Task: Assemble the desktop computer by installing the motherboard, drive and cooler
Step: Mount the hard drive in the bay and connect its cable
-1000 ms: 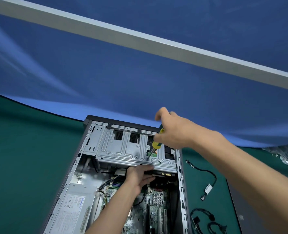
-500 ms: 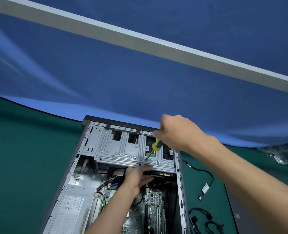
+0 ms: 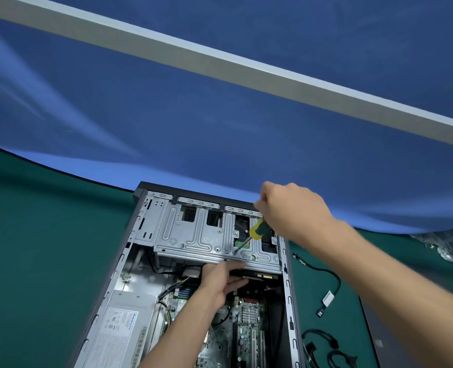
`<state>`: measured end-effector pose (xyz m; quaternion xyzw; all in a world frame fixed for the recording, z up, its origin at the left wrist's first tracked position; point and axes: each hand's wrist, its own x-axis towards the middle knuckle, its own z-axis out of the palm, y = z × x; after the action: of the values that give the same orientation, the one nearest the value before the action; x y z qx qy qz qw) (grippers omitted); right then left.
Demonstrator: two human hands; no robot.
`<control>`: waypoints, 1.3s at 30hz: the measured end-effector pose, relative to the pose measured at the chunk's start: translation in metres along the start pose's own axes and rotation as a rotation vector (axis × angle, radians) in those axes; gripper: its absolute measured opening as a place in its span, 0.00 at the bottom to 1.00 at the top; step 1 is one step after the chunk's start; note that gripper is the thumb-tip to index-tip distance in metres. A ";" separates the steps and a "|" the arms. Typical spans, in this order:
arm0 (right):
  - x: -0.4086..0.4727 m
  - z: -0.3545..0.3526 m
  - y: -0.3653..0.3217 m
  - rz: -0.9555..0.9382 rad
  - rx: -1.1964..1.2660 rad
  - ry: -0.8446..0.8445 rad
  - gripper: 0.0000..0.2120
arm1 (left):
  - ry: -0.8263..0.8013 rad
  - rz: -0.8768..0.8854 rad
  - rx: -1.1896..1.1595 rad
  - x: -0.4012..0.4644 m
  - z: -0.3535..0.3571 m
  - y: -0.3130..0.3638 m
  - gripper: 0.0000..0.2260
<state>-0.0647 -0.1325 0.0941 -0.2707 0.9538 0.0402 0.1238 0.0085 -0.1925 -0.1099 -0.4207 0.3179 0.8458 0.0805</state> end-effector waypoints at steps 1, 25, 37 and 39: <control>-0.001 0.001 -0.001 0.013 -0.023 0.042 0.08 | 0.001 0.002 -0.002 0.000 0.000 0.000 0.05; 0.001 -0.002 -0.010 0.095 -0.029 0.023 0.16 | -0.028 0.006 -0.010 -0.001 -0.001 0.001 0.09; 0.004 -0.011 -0.007 0.054 0.183 -0.180 0.09 | -0.020 -0.026 -0.017 -0.005 0.000 0.006 0.08; 0.002 -0.006 -0.009 0.052 0.103 -0.069 0.09 | -0.024 -0.022 -0.018 -0.004 0.000 0.007 0.08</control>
<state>-0.0632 -0.1421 0.0992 -0.2376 0.9564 0.0034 0.1695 0.0086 -0.1974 -0.1042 -0.4148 0.3047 0.8526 0.0901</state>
